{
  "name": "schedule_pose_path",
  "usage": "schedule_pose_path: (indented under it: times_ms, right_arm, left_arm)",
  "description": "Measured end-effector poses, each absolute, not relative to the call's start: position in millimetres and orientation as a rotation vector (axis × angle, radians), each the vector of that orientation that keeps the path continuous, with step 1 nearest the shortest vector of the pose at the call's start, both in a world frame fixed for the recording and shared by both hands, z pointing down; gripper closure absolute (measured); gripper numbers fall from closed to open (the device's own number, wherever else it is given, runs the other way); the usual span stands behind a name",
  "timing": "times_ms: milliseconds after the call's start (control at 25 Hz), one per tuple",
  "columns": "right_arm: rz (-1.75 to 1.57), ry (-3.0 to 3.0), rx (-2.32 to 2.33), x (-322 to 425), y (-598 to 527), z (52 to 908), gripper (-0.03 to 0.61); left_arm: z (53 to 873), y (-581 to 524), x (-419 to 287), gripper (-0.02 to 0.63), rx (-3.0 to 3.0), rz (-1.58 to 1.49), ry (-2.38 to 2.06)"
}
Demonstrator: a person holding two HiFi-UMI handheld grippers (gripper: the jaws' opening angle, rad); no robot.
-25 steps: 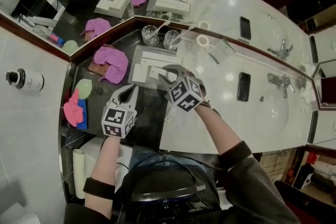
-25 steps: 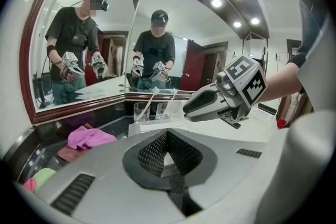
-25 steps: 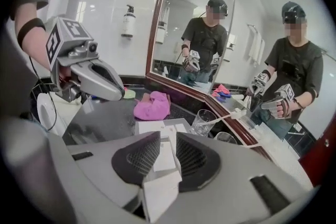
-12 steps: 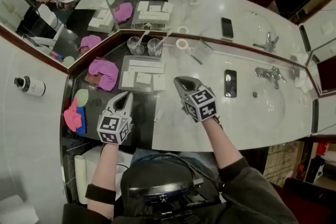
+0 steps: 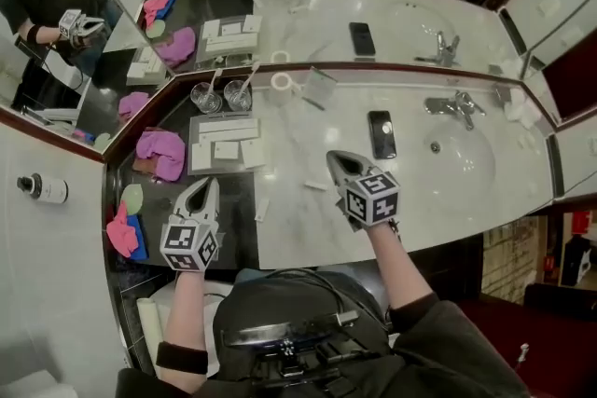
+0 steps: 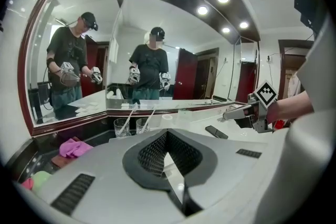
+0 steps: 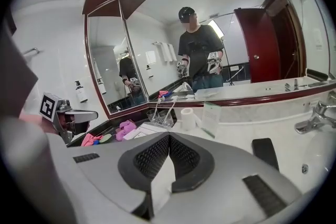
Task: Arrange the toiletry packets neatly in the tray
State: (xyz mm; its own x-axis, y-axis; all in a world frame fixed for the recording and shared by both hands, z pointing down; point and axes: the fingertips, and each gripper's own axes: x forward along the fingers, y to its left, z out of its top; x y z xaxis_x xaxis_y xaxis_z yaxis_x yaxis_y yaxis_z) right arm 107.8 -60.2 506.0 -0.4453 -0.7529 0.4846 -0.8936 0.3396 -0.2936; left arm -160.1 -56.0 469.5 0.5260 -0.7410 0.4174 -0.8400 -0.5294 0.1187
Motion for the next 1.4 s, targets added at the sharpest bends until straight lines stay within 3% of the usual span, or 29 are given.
schedule_pose_path:
  times_ms: [440, 600, 720, 920, 1040, 1120, 1400]
  right_arm:
    - [0.737, -2.309, 1.413, 117.0, -37.0, 525.2, 0.577]
    - [0.744, -2.308, 1.390, 117.9, -33.3, 529.7, 0.576]
    - [0.747, -2.305, 1.367, 119.0, -29.2, 534.7, 0.577]
    - [0.749, -2.304, 1.321, 119.0, -21.7, 544.3, 0.575]
    - [0.759, -2.294, 1.286, 116.7, -15.0, 554.1, 0.575]
    - [0.753, -2.282, 1.254, 113.2, -9.9, 561.9, 0.575]
    - [0.761, -2.250, 1.194, 101.0, 0.4, 588.8, 0.575]
  left_arm:
    - [473.3, -45.7, -143.9, 0.614, 2.484, 0.478, -1.261]
    - [487.8, -33.2, -122.5, 0.612, 2.624, 0.685, -1.121]
    - [515.3, -9.4, -94.1, 0.467, 2.768, 0.959, -0.811]
    - [591.8, 31.3, -79.8, 0.343, 2.843, 1.438, -0.267]
    - [634.8, 52.4, -82.8, 0.236, 2.815, 1.722, 0.118]
    - [657.3, 58.6, -87.0, 0.204, 2.785, 1.850, 0.294]
    - [715.5, 53.1, -94.4, 0.204, 2.706, 2.049, 0.532]
